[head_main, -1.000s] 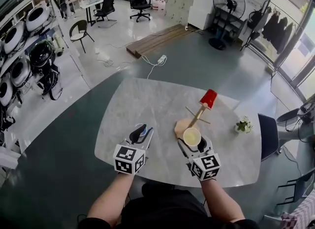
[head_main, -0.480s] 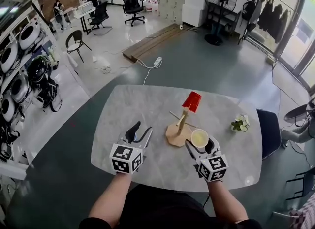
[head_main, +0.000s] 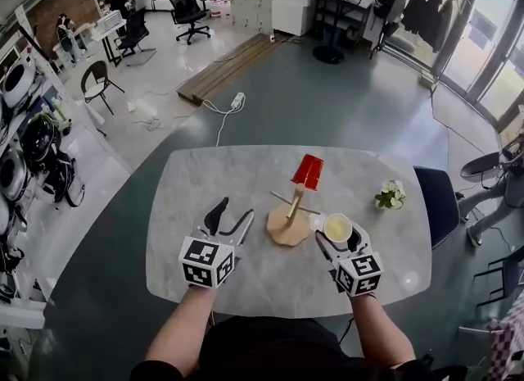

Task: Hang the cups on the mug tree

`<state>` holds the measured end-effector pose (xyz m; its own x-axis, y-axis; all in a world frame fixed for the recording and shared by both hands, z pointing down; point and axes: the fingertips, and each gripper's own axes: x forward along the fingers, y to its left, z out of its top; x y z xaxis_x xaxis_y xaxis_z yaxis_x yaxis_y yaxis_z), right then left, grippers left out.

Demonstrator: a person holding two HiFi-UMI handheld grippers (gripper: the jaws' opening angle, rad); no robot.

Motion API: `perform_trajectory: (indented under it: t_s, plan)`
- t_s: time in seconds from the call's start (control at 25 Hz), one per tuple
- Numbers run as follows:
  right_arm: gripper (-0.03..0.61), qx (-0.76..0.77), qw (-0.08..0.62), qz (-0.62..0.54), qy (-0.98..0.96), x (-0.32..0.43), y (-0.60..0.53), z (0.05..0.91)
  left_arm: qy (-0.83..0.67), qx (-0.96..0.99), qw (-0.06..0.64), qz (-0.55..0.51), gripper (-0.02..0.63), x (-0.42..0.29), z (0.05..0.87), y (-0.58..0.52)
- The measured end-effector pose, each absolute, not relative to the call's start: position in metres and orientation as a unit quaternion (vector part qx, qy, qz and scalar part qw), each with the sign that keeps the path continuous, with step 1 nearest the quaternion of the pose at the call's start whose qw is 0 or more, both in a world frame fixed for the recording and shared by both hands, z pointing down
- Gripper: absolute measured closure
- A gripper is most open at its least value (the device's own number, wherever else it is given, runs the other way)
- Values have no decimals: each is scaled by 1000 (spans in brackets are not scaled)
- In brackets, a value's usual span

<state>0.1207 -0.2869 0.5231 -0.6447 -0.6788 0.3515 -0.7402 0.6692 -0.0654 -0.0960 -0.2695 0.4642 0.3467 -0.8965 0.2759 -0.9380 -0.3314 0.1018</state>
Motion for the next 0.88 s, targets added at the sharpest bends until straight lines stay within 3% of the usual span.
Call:
perform_trajectory:
  t_s: [0.44, 0.88]
  plan:
    - [250, 406, 199, 130, -882, 111, -302, 557, -536, 827, 145, 87, 364, -100, 479, -276]
    - [250, 398, 248, 75, -880, 108, -312, 546, -528, 829, 168, 73, 364, -99, 482, -272]
